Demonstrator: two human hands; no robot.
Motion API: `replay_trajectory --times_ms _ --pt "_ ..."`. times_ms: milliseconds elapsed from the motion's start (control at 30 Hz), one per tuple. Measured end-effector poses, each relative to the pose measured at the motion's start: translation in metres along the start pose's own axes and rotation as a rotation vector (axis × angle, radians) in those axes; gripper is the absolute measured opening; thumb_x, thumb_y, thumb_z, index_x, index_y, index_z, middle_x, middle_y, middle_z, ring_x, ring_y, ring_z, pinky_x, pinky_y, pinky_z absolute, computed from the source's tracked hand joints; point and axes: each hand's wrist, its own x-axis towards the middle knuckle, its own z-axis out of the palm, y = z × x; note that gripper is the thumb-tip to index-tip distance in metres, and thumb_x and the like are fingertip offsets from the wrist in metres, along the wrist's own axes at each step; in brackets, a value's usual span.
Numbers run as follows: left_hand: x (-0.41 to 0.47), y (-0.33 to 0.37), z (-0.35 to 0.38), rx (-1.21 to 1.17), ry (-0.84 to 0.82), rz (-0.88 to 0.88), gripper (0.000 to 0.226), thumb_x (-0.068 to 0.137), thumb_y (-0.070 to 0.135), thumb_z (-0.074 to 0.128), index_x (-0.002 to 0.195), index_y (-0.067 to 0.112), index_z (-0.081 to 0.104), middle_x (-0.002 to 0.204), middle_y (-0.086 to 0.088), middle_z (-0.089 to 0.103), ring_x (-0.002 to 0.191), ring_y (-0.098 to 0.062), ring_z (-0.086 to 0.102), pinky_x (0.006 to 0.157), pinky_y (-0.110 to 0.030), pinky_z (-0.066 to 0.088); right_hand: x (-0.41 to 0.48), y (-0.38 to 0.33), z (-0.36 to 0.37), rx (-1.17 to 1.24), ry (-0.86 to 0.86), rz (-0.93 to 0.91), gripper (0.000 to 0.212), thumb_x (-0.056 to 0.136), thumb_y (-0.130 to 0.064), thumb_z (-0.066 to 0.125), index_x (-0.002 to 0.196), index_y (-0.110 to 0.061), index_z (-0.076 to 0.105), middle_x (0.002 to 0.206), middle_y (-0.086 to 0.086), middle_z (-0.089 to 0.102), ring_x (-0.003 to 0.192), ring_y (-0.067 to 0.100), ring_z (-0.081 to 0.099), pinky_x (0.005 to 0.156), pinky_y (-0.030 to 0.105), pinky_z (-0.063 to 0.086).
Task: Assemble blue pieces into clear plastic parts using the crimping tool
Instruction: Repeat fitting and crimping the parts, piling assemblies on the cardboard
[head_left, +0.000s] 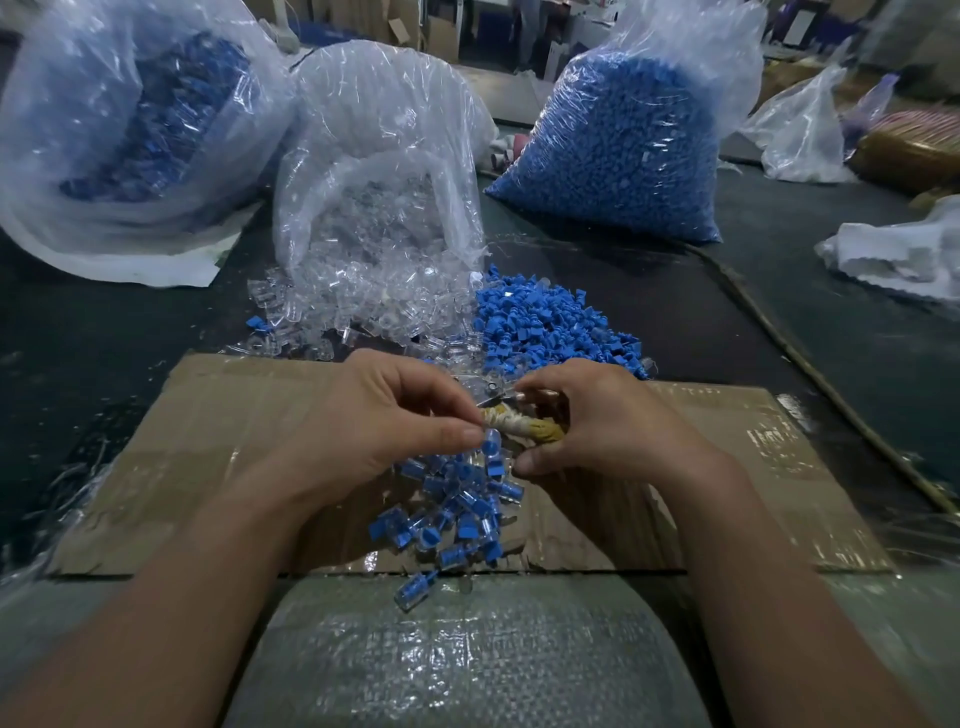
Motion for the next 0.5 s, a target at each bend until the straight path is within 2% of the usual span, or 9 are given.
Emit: replay_trajectory --times_ms 100,200,300,333,433,500 --pt "-0.001 0.002 0.002 0.044 -0.014 -0.003 0.01 0.052 0.015 0.073 0.062 0.013 0.073 0.059 -0.001 0.066 0.053 -0.003 0.057 0.051 -0.011 0.047 0.001 0.001 0.001 -0.028 -0.021 -0.003 0.078 0.058 -0.047 0.081 0.127 -0.031 0.05 0.117 -0.008 0.053 0.104 0.01 0.046 0.088 0.032 0.04" --pt "-0.002 0.003 0.002 0.018 0.038 0.031 0.013 0.059 0.015 0.068 0.07 0.008 0.07 0.058 0.001 0.066 0.048 0.001 0.056 0.047 -0.009 0.043 0.001 0.002 0.001 -0.038 -0.044 -0.007 0.078 0.058 -0.047 0.081 0.127 -0.032 0.049 0.108 -0.01 0.049 0.103 0.011 0.045 0.084 0.031 0.037" --pt "0.004 -0.006 -0.002 0.106 0.283 0.043 0.005 0.072 0.012 0.066 0.075 0.017 0.067 0.063 0.001 0.067 0.046 0.0 0.053 0.044 -0.009 0.043 0.002 0.004 0.001 -0.04 -0.069 -0.007 0.08 0.059 -0.048 0.079 0.13 -0.033 0.046 0.105 -0.013 0.042 0.1 0.008 0.039 0.08 0.029 0.033" --pt "0.007 -0.011 -0.004 0.182 0.394 0.043 0.012 0.077 0.009 0.065 0.077 0.02 0.066 0.066 0.003 0.066 0.049 0.0 0.055 0.046 -0.009 0.045 0.002 0.005 0.001 -0.041 -0.075 -0.005 0.081 0.059 -0.049 0.079 0.131 -0.034 0.044 0.106 -0.013 0.04 0.1 0.007 0.037 0.08 0.029 0.031" --pt "0.015 -0.021 -0.009 0.446 0.567 0.034 0.019 0.085 0.01 0.061 0.1 0.02 0.065 0.088 0.006 0.062 0.068 0.007 0.058 0.061 -0.009 0.047 0.002 0.008 0.001 -0.03 -0.096 0.002 0.082 0.059 -0.052 0.077 0.132 -0.037 0.042 0.106 -0.014 0.038 0.101 0.006 0.034 0.079 0.029 0.03" --pt "0.02 -0.029 -0.013 0.655 0.532 0.005 0.028 0.087 0.018 0.06 0.115 0.018 0.062 0.109 0.0 0.059 0.096 -0.005 0.055 0.086 -0.024 0.045 0.002 0.01 0.0 -0.006 -0.107 0.012 0.08 0.061 -0.054 0.076 0.132 -0.038 0.042 0.107 -0.015 0.038 0.102 0.006 0.034 0.079 0.029 0.03"
